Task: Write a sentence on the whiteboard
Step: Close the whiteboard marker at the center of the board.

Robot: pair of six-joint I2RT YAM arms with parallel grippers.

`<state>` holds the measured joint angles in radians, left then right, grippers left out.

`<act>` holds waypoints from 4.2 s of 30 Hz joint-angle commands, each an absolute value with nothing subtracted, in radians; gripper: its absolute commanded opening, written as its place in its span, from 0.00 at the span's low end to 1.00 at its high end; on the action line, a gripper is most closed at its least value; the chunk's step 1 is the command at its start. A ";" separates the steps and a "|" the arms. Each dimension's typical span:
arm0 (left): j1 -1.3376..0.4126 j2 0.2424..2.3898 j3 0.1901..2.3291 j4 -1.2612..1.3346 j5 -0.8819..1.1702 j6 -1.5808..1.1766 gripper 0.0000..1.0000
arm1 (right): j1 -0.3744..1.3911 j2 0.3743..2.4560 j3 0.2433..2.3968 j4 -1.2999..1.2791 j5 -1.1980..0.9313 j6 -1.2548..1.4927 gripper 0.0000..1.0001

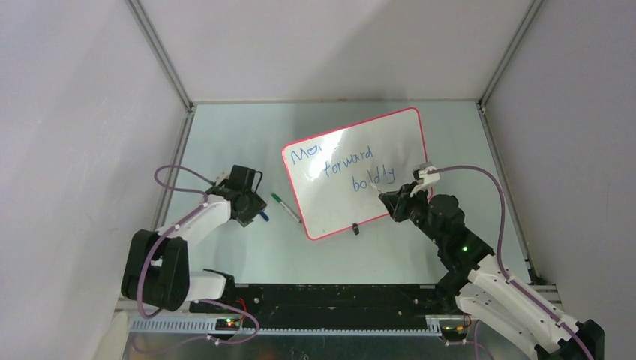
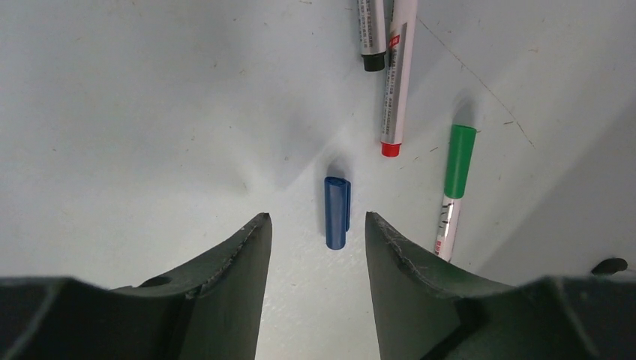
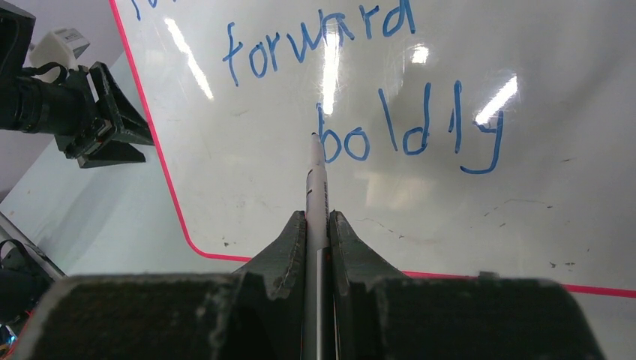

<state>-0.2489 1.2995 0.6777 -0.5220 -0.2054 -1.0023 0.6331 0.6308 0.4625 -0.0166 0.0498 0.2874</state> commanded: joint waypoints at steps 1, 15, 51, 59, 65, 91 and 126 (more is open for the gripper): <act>-0.244 1.314 0.716 -0.505 -0.194 -0.994 0.54 | 0.638 0.614 0.462 0.038 0.077 0.291 0.00; -0.244 1.500 0.785 -0.513 -0.170 -0.987 0.34 | 0.637 0.620 0.462 0.034 0.081 0.286 0.00; -0.243 0.590 0.642 -0.689 0.094 -1.544 0.00 | 1.265 1.061 0.756 0.290 0.316 0.187 0.00; -0.243 0.543 0.624 -0.660 0.105 -1.597 0.00 | 1.323 1.169 0.817 0.303 0.329 0.189 0.00; -0.243 0.541 0.597 -0.605 0.172 -1.625 0.00 | 1.327 1.242 0.853 0.303 0.328 0.186 0.00; -0.241 0.503 0.564 -0.570 0.219 -1.635 0.00 | 1.293 1.303 0.894 0.305 0.318 0.176 0.00; -0.241 0.529 0.542 -0.535 0.252 -1.618 0.00 | 1.265 1.388 0.944 0.304 0.304 0.185 0.00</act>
<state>-0.2382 0.5236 0.5514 -0.5621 0.2008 -1.6306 1.2678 1.3605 0.8795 0.2733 0.3000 0.1829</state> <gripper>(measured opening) 0.022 0.158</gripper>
